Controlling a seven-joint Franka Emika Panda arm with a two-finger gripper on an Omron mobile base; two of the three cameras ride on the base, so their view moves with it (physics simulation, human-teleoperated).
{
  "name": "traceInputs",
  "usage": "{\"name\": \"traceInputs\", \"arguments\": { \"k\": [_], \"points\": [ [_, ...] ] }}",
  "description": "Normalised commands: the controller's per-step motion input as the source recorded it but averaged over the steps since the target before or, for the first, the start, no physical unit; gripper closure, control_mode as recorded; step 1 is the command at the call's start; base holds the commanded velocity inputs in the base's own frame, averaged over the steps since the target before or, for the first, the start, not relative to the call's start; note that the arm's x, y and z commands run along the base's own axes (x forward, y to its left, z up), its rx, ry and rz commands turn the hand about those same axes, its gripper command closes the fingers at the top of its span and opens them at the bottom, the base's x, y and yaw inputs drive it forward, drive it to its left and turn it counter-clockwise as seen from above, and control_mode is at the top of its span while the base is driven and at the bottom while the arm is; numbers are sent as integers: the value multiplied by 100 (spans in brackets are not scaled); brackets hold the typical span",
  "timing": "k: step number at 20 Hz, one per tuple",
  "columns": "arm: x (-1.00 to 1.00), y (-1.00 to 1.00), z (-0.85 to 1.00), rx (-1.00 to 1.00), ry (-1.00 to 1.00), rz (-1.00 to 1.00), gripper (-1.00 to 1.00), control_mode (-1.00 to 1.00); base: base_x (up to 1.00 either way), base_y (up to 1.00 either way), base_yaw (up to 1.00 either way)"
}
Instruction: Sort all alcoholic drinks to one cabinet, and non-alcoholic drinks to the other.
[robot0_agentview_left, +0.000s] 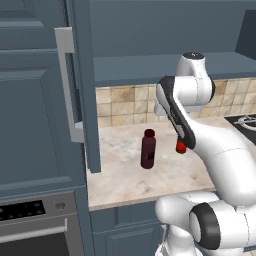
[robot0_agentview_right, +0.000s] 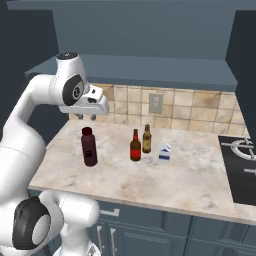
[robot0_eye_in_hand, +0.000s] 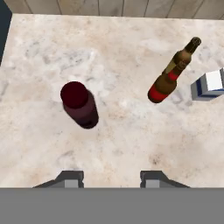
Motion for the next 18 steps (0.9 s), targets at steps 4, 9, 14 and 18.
{"name": "traceInputs", "arguments": {
  "k": [4,9,14,18],
  "points": [
    [-18,-1,-1,0,0,0,-100,-100,0,0,0],
    [-63,-5,-16,-11,-2,-1,-100,-100,0,0,0],
    [-58,-34,-43,-4,-4,-4,-100,-100,0,0,0],
    [-5,-53,-35,-2,-5,-8,-100,-100,0,0,0]
  ]
}}
